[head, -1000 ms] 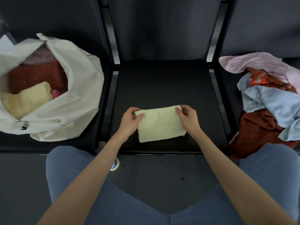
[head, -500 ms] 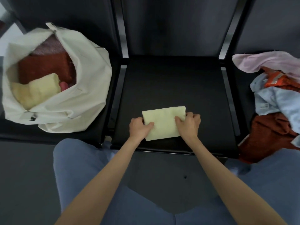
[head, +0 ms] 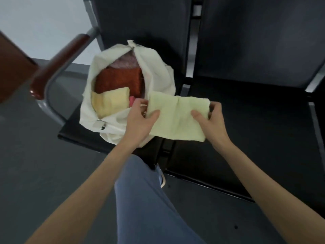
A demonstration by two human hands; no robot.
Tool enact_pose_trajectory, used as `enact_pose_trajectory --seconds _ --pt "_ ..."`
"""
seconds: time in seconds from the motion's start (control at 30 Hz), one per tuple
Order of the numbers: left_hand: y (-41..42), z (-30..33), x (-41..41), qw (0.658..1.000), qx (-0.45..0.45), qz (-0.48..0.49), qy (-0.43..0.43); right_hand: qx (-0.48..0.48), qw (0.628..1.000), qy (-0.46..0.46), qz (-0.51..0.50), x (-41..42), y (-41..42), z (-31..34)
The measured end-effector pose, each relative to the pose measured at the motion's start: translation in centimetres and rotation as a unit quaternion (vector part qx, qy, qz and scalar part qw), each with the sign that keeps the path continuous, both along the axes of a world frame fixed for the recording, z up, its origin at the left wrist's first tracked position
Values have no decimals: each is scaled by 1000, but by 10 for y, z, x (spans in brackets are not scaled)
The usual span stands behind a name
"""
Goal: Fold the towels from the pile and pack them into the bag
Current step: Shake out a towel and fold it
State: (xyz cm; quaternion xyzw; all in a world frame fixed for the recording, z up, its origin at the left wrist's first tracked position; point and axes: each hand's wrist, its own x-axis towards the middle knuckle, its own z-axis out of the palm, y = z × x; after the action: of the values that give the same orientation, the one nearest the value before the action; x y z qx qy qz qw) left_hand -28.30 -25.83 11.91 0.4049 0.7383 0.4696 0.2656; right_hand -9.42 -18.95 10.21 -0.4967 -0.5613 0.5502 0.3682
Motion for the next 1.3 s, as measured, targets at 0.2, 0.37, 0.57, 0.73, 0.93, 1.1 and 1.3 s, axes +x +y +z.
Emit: enact_pose_trajectory --seconds 0.2,0.37,0.57,0.73,0.93,1.1,1.3 --pt "11 33 -91 994 33 74 67 117 984 -24 130 -84 17 27" --pt "31 51 -159 983 36 126 132 183 970 -29 156 -165 52 42" --pt "34 49 -191 961 36 124 244 114 976 -71 173 -227 57 10" --pt "33 15 -197 953 -28 98 286 128 951 -181 218 -229 62 -10" --pt "24 -3 -208 912 9 94 398 507 710 -338 352 -235 74 -3" --pt "13 -17 -223 913 -8 168 371 462 636 -361 501 -262 92 -5" --pt "26 -14 -239 925 -42 177 333 418 609 -384 554 -273 98 -9"
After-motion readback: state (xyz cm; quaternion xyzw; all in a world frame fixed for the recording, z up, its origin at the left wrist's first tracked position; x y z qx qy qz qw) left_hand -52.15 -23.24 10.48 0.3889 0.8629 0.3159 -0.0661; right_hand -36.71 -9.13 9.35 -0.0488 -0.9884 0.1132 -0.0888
